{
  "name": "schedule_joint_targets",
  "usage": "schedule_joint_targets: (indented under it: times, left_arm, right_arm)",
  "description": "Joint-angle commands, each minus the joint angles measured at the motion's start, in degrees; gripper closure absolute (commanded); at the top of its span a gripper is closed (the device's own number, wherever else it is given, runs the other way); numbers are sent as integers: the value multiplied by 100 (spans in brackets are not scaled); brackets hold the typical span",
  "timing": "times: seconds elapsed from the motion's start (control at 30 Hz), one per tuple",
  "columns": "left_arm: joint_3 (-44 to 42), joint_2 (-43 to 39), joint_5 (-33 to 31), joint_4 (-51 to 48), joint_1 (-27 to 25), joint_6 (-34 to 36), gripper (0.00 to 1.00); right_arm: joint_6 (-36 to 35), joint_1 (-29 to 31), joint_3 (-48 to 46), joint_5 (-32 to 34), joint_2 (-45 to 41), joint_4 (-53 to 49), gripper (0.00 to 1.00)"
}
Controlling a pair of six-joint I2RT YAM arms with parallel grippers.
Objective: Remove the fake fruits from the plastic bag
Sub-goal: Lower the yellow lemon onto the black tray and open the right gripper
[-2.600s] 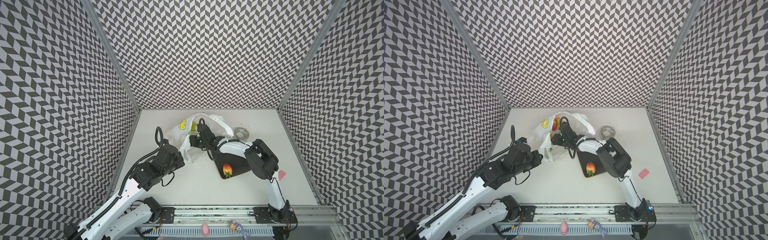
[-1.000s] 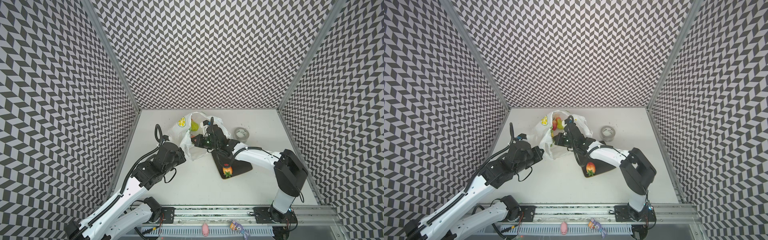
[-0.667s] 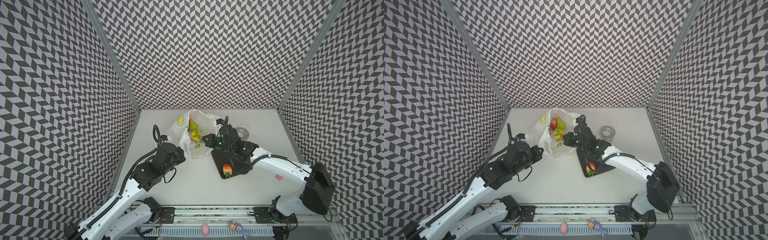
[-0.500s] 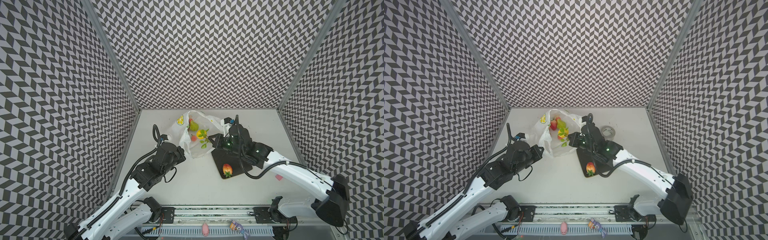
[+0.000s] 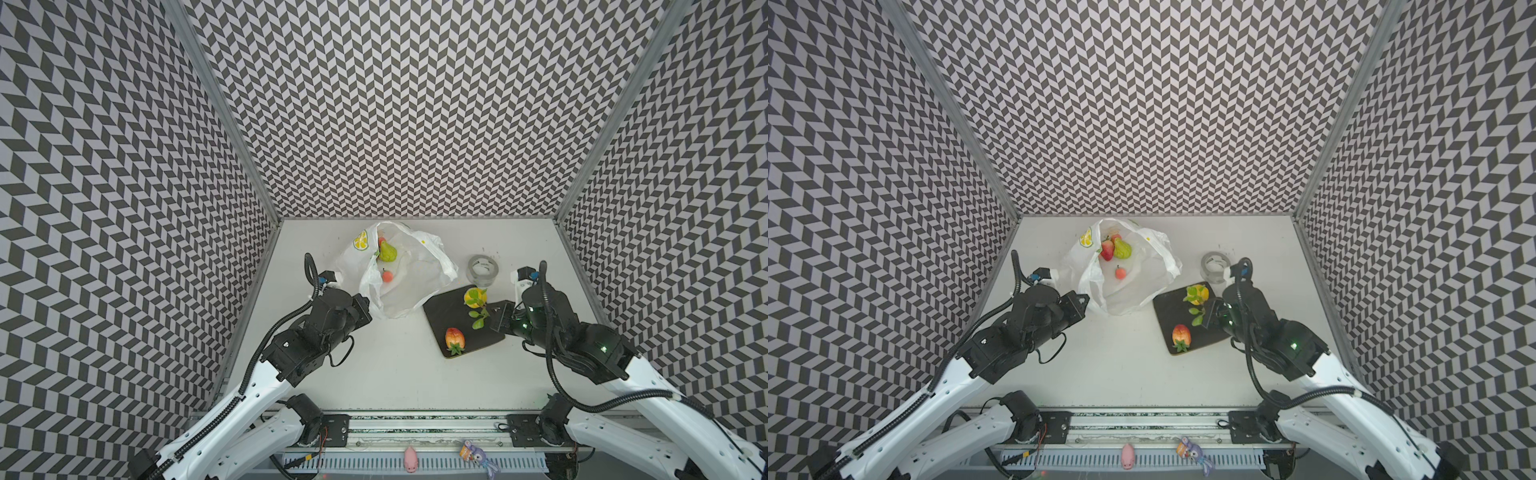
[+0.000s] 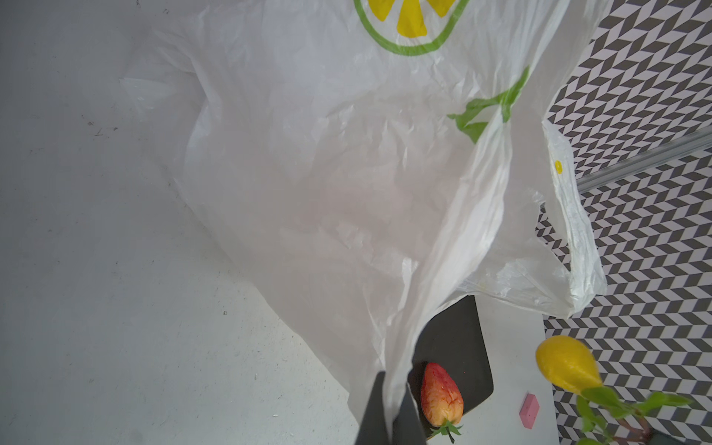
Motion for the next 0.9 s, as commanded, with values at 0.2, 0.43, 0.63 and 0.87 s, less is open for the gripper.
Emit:
schedule_joint_targets:
  times: [0.2, 0.43, 0.63, 0.87]
  left_arm:
    - [16, 30, 94, 136, -29, 150, 100]
    - [30, 4, 76, 130, -32, 195, 100]
    - [40, -27, 15, 130, -35, 199, 100]
    - [71, 12, 23, 116, -33, 154, 100]
  right_arm:
    - [-389, -1525, -1099, -1370, -329, 1042, 100]
    - [-983, -2813, -1887, -3261, -323, 1672, 100]
    - [-1037, -3365, -2313, -4264, -150, 2292, 100]
    - [-956, -3488, -2663, -4706, 208, 2932, 100]
